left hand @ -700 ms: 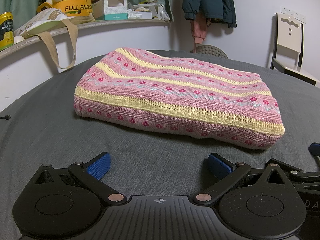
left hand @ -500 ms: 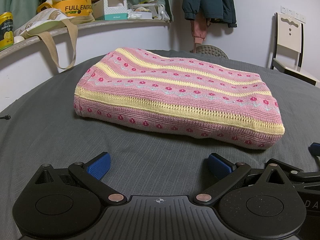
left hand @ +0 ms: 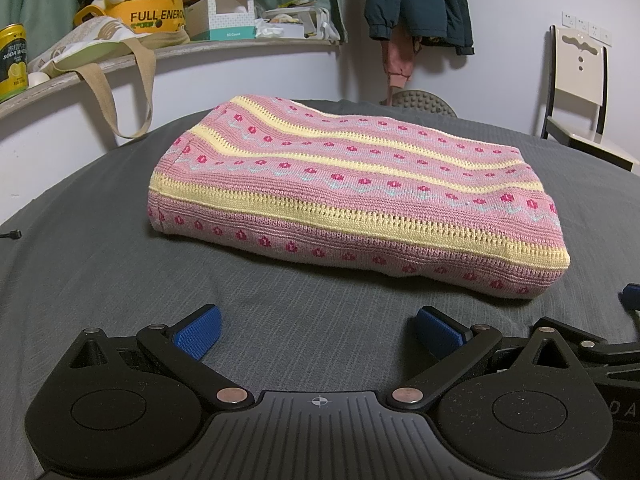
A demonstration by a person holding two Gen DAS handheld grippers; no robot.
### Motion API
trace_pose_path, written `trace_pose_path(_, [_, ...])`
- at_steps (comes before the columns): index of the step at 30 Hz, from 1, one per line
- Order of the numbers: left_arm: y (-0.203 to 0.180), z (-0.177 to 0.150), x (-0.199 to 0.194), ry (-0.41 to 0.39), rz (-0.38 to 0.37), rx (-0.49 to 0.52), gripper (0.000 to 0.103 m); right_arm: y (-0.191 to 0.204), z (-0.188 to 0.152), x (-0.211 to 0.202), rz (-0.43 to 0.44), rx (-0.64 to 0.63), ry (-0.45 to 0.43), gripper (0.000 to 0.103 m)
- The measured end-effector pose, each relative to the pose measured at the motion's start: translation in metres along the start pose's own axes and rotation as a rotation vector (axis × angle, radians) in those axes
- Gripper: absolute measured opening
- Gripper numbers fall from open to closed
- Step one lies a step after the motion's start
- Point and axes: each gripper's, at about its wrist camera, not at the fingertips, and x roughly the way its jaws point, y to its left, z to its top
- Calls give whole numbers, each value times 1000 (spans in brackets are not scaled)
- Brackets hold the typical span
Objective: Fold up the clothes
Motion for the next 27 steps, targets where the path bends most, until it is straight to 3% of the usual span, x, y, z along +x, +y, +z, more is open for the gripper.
trace_pose_path(5, [1, 2, 0, 1, -1, -2, 103, -7, 1, 2, 33, 38, 8, 103])
trace_pose_path(27, [3, 6, 6, -3, 7, -15, 103, -6, 1, 2, 23, 25, 10, 103])
